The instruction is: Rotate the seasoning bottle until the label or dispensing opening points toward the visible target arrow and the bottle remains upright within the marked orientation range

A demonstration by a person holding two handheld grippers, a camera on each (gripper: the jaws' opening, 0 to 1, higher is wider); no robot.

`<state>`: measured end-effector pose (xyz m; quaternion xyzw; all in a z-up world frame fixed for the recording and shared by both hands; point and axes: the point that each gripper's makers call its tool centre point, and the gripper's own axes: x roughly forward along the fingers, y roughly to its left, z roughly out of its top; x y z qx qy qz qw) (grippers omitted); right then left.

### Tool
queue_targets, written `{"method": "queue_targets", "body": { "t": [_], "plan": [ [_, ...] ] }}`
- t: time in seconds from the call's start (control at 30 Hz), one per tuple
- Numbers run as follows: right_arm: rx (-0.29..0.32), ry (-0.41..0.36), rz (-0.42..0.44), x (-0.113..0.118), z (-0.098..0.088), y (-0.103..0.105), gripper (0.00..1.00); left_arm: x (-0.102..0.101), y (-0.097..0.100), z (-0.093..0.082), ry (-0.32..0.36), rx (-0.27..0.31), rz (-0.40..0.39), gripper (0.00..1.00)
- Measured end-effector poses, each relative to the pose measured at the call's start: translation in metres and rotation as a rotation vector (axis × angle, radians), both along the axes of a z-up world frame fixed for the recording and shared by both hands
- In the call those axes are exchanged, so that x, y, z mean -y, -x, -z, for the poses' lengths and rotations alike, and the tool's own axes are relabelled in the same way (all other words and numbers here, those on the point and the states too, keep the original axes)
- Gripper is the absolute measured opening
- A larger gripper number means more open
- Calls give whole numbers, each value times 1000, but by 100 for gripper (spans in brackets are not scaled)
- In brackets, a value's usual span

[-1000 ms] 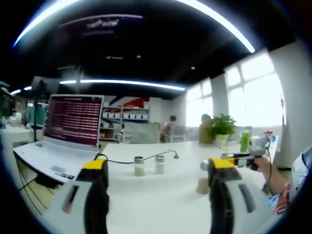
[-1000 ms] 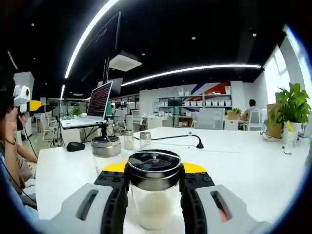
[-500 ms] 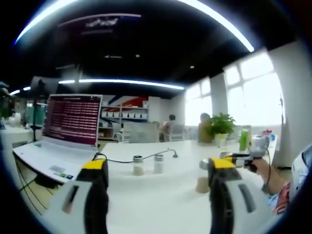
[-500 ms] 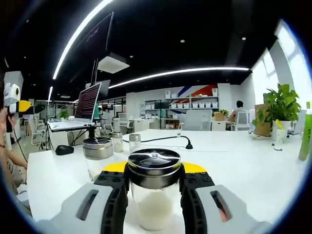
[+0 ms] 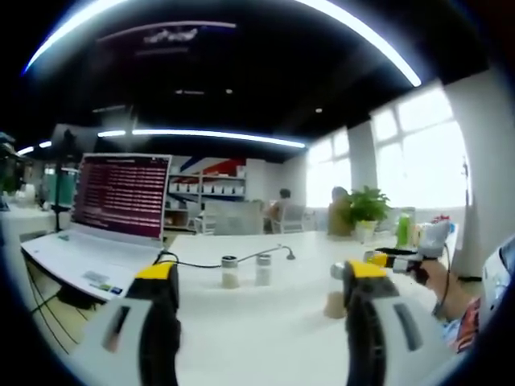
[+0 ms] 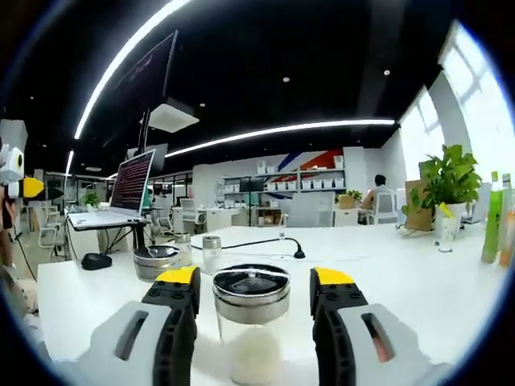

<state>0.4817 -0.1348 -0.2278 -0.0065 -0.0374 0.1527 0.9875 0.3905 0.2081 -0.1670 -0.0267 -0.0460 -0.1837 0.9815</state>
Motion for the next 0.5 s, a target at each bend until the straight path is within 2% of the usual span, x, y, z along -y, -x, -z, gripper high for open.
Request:
{"method": "queue_targets", "body": {
  "t": [0.1,0.2,0.37,0.43,0.47,0.5],
  "plan": [
    [-6,-55,-26,3,-7,7,58,0,0,0,-1,-2,4,89],
    [-28,-38,-68,1,-11,10,60,1,1,1,0,-4,5,89],
    [-27,-19,-157,-6,-27,22,63,-1,2,0,-3,-1,-4,89],
    [-22,-21,-166,-9,-32,23,63,-2,2,0,0,1,-4,89],
    [-9,64,-211,-17,-33,23,65,-2,1,1,1,-1,-4,89],
    [-26,104,-206,-17,-31,21,68,-2,0,2,1,-6,-3,89]
  ]
}}
